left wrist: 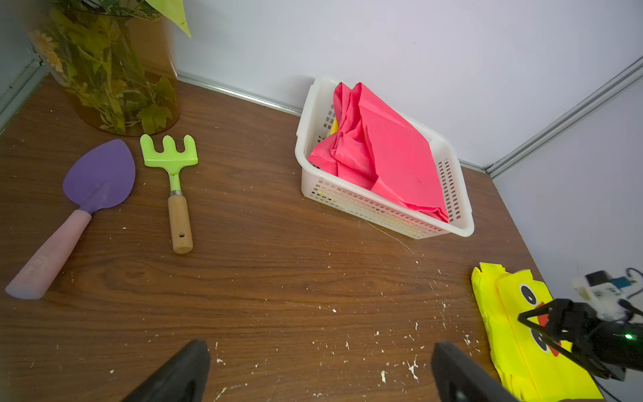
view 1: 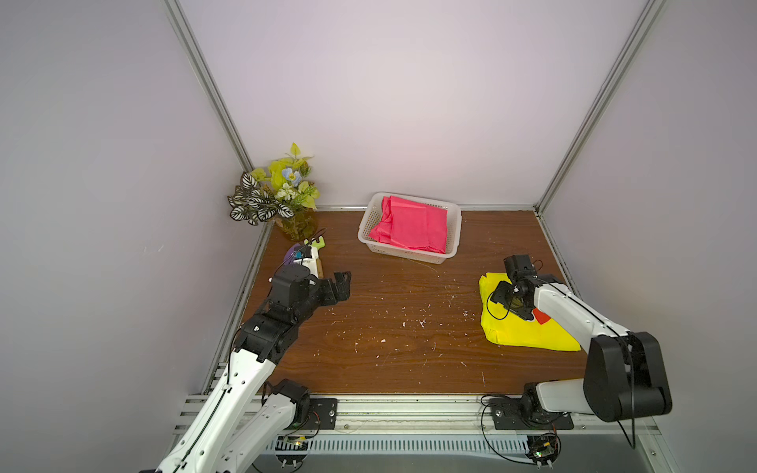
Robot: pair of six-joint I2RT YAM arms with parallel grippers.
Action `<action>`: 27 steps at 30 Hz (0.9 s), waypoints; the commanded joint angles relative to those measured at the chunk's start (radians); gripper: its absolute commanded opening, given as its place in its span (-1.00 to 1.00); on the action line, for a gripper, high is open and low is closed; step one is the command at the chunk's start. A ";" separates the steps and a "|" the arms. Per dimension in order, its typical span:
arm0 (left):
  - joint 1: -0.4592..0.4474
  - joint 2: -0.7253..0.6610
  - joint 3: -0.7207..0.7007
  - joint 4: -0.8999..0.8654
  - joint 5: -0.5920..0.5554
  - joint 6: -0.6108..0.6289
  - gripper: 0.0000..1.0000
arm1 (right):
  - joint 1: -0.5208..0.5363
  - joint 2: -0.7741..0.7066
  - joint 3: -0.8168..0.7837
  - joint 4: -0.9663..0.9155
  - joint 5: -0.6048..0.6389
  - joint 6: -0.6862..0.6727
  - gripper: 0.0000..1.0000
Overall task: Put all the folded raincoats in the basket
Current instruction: Move the raincoat to the center of the board.
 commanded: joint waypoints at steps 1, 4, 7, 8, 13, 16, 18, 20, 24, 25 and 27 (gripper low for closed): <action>0.010 -0.042 -0.033 -0.051 0.024 -0.045 0.98 | 0.020 0.084 -0.033 0.008 -0.128 -0.018 0.36; 0.010 -0.059 -0.055 -0.050 0.028 -0.073 0.98 | 0.059 0.101 -0.068 0.065 -0.158 0.005 0.36; 0.010 -0.057 -0.061 -0.050 0.047 -0.079 0.98 | 0.075 0.107 -0.115 0.111 -0.204 0.048 0.35; 0.010 -0.055 -0.064 -0.050 0.054 -0.076 0.98 | 0.088 0.105 -0.127 0.126 -0.217 0.064 0.35; 0.010 -0.055 -0.057 -0.051 0.046 -0.081 0.98 | 0.204 0.069 -0.137 0.166 -0.246 0.157 0.35; 0.010 -0.060 -0.073 -0.049 0.023 -0.097 0.98 | 0.287 0.056 -0.138 0.198 -0.255 0.223 0.35; 0.010 -0.061 -0.084 -0.044 0.026 -0.096 0.98 | 0.341 0.049 -0.140 0.209 -0.243 0.262 0.35; 0.010 -0.051 -0.088 -0.045 0.047 -0.078 0.98 | 0.393 0.027 -0.145 0.214 -0.224 0.300 0.34; 0.010 -0.029 -0.081 -0.047 0.077 -0.044 0.97 | 0.427 -0.070 -0.147 0.173 -0.177 0.334 0.34; 0.010 -0.023 -0.074 -0.048 0.083 -0.039 0.98 | 0.426 -0.106 -0.141 0.157 -0.152 0.330 0.32; 0.010 -0.012 -0.062 -0.047 0.088 -0.039 0.98 | 0.425 -0.162 -0.118 0.121 -0.092 0.310 0.31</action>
